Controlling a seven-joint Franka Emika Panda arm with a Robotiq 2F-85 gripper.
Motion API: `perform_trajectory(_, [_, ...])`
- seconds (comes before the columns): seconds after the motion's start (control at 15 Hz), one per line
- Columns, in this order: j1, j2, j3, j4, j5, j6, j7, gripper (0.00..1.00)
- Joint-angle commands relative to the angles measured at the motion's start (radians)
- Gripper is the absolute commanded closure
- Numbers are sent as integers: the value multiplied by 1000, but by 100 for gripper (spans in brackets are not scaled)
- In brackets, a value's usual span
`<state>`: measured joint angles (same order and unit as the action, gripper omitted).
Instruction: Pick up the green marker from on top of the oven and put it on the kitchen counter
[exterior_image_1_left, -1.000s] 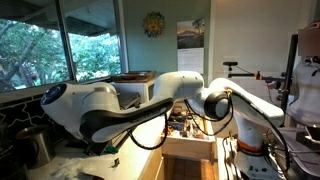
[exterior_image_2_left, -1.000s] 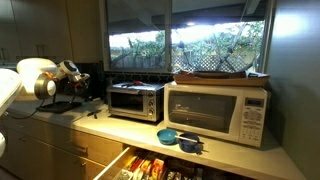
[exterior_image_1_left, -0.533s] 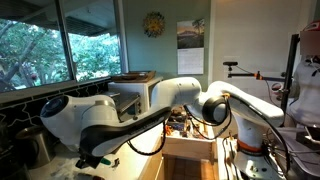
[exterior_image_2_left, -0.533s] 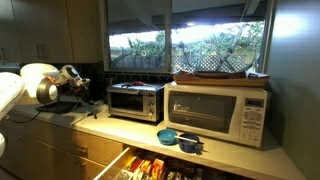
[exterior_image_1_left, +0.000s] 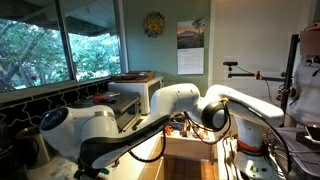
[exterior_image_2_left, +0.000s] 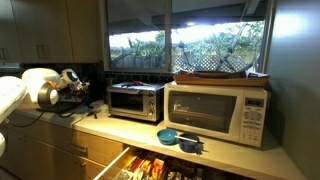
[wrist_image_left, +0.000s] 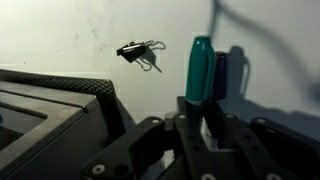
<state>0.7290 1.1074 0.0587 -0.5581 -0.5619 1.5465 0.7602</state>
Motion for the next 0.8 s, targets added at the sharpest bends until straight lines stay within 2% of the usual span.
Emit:
perform_trajectory(0.0, [7, 47, -9, 71, 1, 1, 14, 94])
perform_trajectory(0.07, [3, 51, -9, 76, 2, 4, 15, 94])
perform_trajectory(0.13, [26, 94, -78, 155, 68, -23, -21, 94])
perform_trajectory(0.4, [18, 125, -134, 206, 133, -34, -88, 94])
perform_trajectory(0.47, [16, 75, -146, 113, 146, 7, -83, 94])
perform_trajectory(0.67, [14, 79, -166, 112, 174, 3, -114, 94])
perform_trajectory(0.73, [14, 79, -169, 112, 182, 2, -121, 53])
